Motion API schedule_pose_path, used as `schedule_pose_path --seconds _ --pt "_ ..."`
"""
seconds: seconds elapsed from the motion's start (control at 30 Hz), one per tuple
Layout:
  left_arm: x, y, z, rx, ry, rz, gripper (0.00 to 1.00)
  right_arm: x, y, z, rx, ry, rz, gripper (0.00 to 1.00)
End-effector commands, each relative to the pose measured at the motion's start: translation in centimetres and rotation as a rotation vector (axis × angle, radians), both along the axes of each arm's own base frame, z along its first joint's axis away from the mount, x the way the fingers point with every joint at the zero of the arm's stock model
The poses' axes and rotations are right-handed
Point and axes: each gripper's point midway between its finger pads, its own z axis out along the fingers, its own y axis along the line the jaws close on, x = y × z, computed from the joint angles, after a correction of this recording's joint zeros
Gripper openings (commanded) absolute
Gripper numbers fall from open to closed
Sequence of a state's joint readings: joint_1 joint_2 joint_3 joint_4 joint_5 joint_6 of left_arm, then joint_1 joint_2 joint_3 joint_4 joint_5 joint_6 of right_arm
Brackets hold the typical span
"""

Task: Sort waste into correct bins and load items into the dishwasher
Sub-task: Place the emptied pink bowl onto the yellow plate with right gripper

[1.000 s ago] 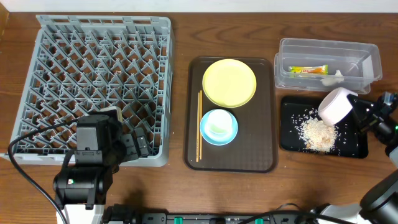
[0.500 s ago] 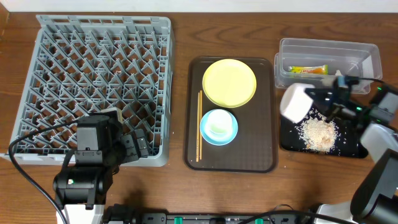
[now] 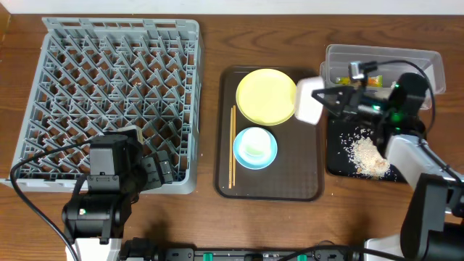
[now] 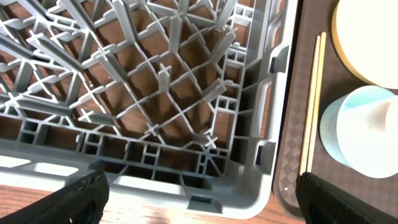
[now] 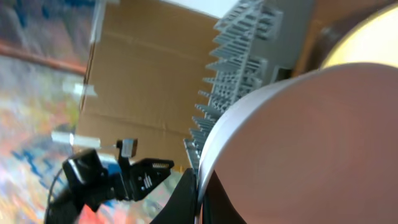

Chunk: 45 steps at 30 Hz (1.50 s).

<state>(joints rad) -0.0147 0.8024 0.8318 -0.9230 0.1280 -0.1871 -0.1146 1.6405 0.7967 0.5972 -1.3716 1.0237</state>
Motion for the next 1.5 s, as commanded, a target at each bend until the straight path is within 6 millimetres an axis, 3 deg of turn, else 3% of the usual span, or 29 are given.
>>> schedule_pose_path --seconds 0.0,0.13,0.23,0.33,0.53,0.67,0.9,1.07,1.23,1.47 --pt "0.3 0.2 0.9 0.001 -0.02 0.017 0.98 -0.4 2.7 2.1 0.019 -0.011 0.058 0.01" --pt "0.3 0.2 0.9 0.001 -0.02 0.017 0.98 -0.3 5.0 4.0 0.015 -0.098 0.087 0.01" --pt "0.3 0.2 0.9 0.001 -0.02 0.017 0.98 1.1 6.1 4.7 0.001 -0.163 0.01 0.01" --pt "0.3 0.2 0.9 0.001 -0.02 0.017 0.98 3.3 6.5 5.0 -0.042 -0.259 -0.128 0.01" --pt "0.2 0.2 0.9 0.001 -0.019 0.017 0.98 5.9 6.9 5.3 -0.152 -0.382 -0.275 0.01" --pt "0.3 0.2 0.9 0.001 -0.02 0.016 0.98 6.8 8.2 3.8 -0.357 -0.4 -0.241 0.01" --pt "0.3 0.2 0.9 0.001 -0.02 0.017 0.98 6.0 8.9 2.9 -0.726 -0.46 -0.132 0.01" --pt "0.3 0.2 0.9 0.001 -0.02 0.017 0.98 5.6 8.2 0.0 -1.004 -0.509 -0.102 0.01" --pt "0.3 0.2 0.9 0.001 -0.02 0.017 0.98 5.3 10.7 -3.5 -1.133 -0.622 0.026 0.01" --pt "0.3 0.2 0.9 0.001 -0.02 0.017 0.98 5.5 12.7 -11.5 -1.272 -0.559 0.121 0.01"
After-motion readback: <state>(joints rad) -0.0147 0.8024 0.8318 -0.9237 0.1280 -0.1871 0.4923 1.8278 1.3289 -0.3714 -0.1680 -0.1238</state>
